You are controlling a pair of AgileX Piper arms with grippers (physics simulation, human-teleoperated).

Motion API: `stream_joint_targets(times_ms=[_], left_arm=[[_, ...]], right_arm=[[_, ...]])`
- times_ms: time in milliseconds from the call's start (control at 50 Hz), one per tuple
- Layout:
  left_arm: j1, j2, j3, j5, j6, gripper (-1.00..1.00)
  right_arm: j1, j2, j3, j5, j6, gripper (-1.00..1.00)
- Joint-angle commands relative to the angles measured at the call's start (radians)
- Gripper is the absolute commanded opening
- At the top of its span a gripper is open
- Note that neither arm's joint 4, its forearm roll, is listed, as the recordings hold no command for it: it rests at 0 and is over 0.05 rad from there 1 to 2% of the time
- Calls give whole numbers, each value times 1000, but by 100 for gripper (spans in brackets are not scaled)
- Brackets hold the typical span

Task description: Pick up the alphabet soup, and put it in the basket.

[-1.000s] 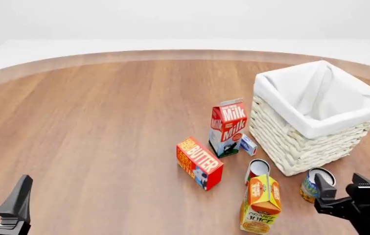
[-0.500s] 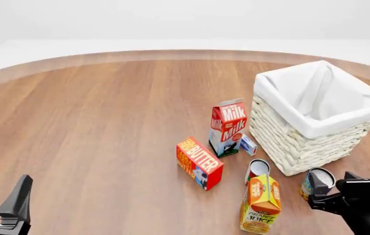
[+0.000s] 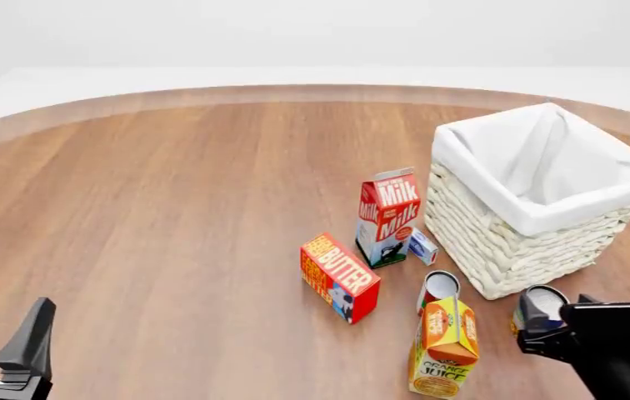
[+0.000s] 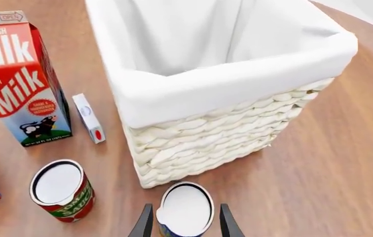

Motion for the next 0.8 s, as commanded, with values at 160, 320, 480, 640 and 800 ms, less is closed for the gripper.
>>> stream_joint_targets(times_ms=[160,320,480,640,800], left_arm=[[0,0,0,0,0,100],[0,0,0,0,0,100],[0,0,0,0,0,100],[0,0,0,0,0,100],[0,0,0,0,0,100]], right_arm=[[0,301,0,-259,26,100],[3,363,0,-305,29,100],[-13,432,0,-313,25,100],[-16,437,0,-313,26,100],[-15,441,0,-313,25,100]])
